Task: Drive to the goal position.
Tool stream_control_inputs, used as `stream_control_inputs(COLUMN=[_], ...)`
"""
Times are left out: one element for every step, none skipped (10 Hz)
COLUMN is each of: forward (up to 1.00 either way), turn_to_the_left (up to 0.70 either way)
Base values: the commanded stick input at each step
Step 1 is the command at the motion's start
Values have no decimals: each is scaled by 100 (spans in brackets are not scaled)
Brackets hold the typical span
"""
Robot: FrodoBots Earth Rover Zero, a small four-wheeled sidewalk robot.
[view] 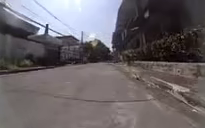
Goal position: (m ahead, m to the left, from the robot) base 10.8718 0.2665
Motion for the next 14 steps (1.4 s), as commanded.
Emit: stream_control_inputs(forward=[100, 100, 100, 100, 100, 100, 100, 100, 100, 100, 100, 100, 100, 100], turn_to_the_left=[-33, -40, -40, -40, 0, 0, 0, 0, 0, 0, 0, 0, 0, 0])
